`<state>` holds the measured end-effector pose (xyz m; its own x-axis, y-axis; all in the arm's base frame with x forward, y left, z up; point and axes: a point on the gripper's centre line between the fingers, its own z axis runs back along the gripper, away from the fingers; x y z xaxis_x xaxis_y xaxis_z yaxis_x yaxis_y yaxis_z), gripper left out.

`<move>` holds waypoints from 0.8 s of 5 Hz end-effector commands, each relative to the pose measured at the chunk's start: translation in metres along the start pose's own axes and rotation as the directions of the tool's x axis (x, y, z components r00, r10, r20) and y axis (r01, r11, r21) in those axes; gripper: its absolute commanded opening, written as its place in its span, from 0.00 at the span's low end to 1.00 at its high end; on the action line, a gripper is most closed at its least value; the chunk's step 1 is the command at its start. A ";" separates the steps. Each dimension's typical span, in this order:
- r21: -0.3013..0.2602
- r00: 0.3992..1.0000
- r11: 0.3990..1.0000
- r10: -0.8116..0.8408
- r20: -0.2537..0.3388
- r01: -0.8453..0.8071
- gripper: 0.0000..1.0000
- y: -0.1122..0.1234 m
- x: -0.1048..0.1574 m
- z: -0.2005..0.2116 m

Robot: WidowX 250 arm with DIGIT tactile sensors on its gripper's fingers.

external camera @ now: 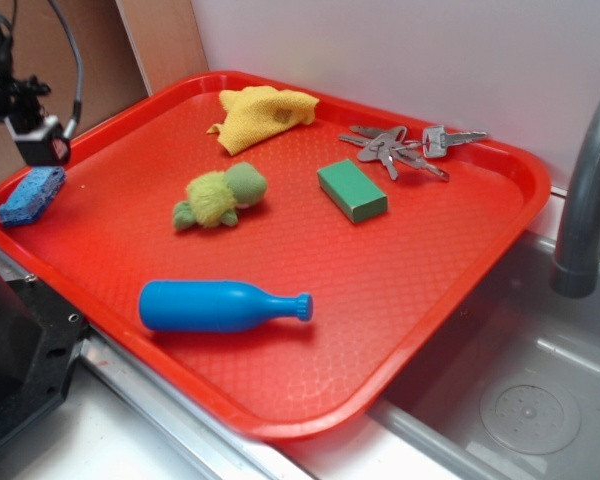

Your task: Grab the blue sponge.

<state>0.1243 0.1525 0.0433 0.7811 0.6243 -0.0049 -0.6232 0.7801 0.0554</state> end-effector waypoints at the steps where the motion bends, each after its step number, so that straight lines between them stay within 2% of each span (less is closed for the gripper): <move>1: 0.015 0.999 0.999 -0.046 0.005 0.046 1.00 0.003 0.011 -0.017; 2: 0.032 1.000 0.999 -0.022 -0.020 0.023 1.00 0.001 0.011 -0.028; 3: 0.128 1.000 0.992 -0.010 -0.019 0.012 0.00 -0.004 0.009 -0.025; 4: 0.082 1.000 0.997 0.009 -0.014 -0.008 0.00 -0.007 0.001 -0.022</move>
<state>0.1401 0.1471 0.0179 0.7749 0.6318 -0.0199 -0.6239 0.7695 0.1367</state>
